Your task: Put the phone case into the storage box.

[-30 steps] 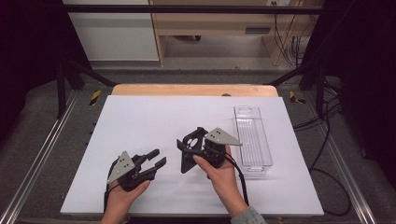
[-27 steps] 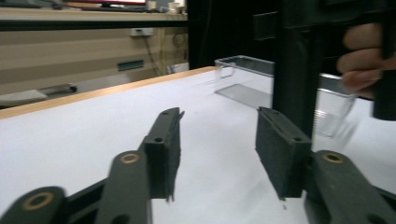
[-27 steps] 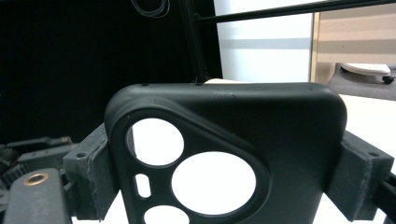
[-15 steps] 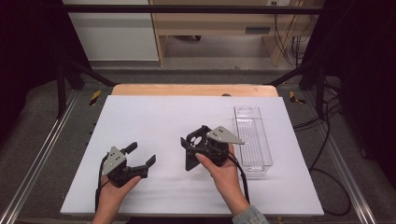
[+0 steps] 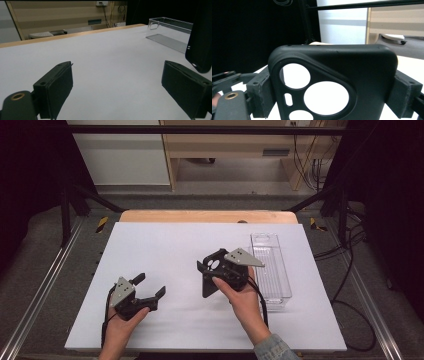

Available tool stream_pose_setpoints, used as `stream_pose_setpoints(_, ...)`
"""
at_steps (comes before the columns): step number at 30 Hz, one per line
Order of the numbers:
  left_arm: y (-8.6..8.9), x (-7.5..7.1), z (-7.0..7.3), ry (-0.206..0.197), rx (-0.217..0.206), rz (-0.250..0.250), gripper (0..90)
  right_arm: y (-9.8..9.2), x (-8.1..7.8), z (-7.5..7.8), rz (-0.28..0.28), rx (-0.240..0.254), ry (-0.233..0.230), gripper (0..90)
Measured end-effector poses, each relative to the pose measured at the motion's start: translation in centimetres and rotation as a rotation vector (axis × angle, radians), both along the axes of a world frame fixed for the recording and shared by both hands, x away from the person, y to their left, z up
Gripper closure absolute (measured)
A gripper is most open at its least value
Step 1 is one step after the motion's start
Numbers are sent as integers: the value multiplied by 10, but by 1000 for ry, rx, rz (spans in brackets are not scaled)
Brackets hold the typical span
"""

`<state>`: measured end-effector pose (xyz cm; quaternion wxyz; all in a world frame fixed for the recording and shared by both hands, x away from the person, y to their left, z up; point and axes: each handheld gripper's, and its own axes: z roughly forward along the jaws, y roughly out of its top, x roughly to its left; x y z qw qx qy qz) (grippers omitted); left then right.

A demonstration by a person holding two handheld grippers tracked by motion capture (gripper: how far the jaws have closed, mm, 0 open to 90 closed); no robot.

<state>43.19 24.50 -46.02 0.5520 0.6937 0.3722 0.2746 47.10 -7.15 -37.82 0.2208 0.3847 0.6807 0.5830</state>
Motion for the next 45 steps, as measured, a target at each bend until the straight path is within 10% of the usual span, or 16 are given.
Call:
stream_pose_setpoints(19,1,1,-1,4,-12,4,49,-35,64,55,-183,20,-59,135)
stream_pose_setpoints(45,11,2,-1,2,-43,21,45,-113,119,38,-453,-16,-95,137)
